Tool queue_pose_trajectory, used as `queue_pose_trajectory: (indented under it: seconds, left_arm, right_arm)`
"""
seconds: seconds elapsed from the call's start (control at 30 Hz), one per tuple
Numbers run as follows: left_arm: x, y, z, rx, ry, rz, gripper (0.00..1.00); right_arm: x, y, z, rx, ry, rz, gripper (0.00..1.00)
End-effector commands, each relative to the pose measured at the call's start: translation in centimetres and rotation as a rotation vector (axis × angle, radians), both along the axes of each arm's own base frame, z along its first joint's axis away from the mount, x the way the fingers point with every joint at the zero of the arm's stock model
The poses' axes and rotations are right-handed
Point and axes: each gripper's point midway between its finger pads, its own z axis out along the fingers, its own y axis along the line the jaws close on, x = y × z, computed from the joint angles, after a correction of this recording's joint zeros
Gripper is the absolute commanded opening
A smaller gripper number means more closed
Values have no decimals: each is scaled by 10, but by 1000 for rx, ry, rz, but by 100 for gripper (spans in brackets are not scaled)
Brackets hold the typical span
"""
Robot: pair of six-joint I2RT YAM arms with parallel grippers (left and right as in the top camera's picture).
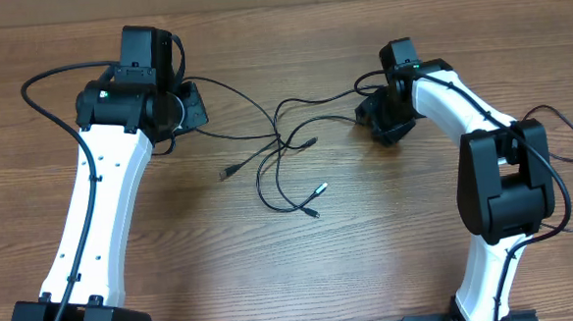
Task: Untangle cables
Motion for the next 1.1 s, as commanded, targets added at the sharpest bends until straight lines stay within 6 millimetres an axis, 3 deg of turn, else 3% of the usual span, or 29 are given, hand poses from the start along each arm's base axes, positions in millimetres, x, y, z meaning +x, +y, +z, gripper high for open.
queue_pose_trajectory:
  seconds: [0.0,0.1,0.27,0.37,0.47,0.63,0.77,0.83,0.9,1.07]
  left_arm:
    - [-2,12,2,63,-3,0,4]
    - [-2,24,2,124,-4,31,4]
    - [2,47,8,229,-31,94,4]
    - [6,57,13,231,-50,126,4]
    - [9,57,16,193,-60,129,4]
    - [14,38,16,99,-75,79,4]
    - [20,31,20,67,-102,53,4]
    - [23,30,23,62,-121,52,4]
    - [25,27,26,45,-133,43,4]
    - [26,21,29,15,-142,27,4]
  right_arm:
    - [6,-15,1,-79,-30,-20,34]
    - [8,-28,1,-113,-43,11,4]
    - [13,-59,10,-150,-61,96,4]
    - [15,-84,27,-182,-74,107,4]
    - [18,-91,44,-138,-105,106,4]
    - [15,-63,57,37,-125,130,46]
    - [13,-42,59,90,-112,112,61]
    - [12,-33,58,89,-108,113,64]
    - [9,-25,55,65,-92,103,76]
    - [-2,-14,38,-12,-28,-20,82]
